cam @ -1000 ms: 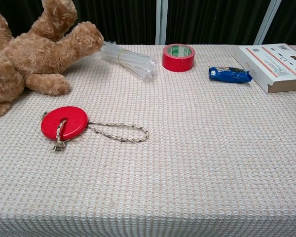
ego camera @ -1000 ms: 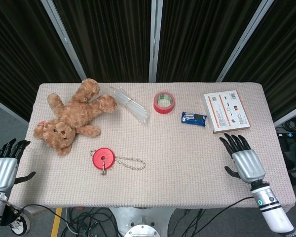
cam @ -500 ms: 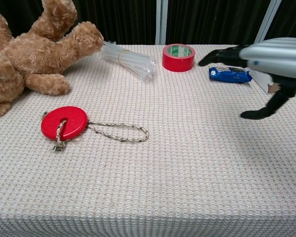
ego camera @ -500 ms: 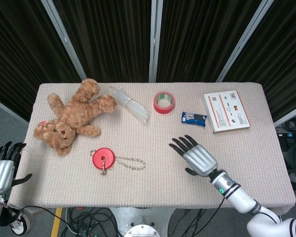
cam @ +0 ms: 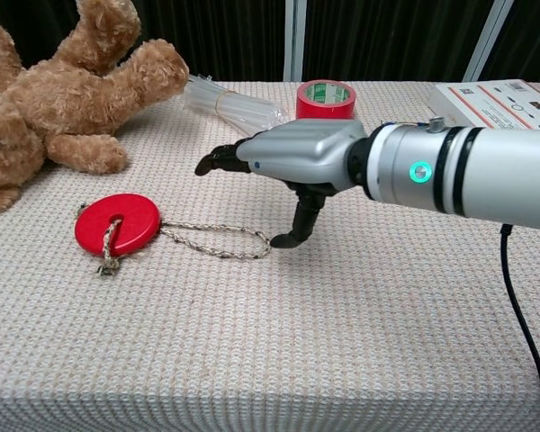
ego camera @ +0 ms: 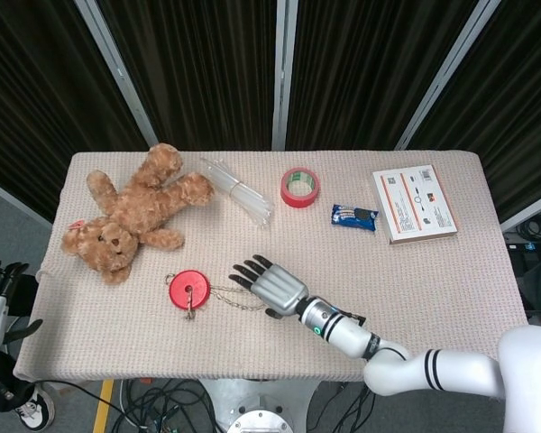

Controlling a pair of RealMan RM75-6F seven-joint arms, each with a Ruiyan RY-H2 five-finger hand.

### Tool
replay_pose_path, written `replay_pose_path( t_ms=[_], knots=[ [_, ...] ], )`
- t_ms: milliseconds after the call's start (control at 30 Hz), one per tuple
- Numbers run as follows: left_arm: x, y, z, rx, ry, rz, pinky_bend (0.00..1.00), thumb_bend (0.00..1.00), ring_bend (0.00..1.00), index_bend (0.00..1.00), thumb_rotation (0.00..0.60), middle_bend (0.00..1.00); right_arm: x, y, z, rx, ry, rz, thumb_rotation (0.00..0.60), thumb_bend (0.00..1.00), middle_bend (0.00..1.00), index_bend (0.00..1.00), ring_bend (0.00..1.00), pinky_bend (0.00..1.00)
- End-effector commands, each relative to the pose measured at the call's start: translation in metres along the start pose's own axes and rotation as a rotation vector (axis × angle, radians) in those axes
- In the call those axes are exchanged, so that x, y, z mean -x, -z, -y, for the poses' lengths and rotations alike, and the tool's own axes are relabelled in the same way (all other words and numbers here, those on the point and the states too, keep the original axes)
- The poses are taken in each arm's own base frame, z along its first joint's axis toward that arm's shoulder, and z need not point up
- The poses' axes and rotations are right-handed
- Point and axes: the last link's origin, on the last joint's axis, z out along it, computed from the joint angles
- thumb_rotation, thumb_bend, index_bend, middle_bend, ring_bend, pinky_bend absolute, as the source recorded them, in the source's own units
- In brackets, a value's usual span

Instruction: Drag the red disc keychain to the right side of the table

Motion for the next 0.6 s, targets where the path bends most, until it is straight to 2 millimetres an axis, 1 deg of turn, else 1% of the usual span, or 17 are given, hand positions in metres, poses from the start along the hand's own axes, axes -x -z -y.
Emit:
replay_pose_path(
  t_ms=[33,200,400,600],
  knots=[
    [0.001,0.000,0.001,-0.003,0.003,0.001,0.12,0.01,0.02,0.13,0.600,0.12,0.008,-0.014,0.006,0.002,-0.001,0.022,0.600,0.18,0.00,0.00,0.00,0.00],
    [0.003,0.001,0.004,-0.010,0.007,0.006,0.12,0.01,0.02,0.13,0.600,0.12,0.018,-0.016,0.010,0.001,0.008,0.033,0.600,0.18,0.00,0.00,0.00,0.00],
    [0.006,0.001,0.008,-0.017,0.013,0.009,0.12,0.01,0.02,0.13,0.600,0.12,0.026,-0.017,0.016,-0.003,0.014,0.031,0.600,0.19,0.00,0.05,0.00,0.00],
    [0.007,0.002,0.010,-0.022,0.017,0.006,0.12,0.01,0.02,0.13,0.600,0.12,0.030,-0.022,0.018,0.002,0.007,0.015,0.600,0.24,0.00,0.08,0.00,0.00]
  ],
)
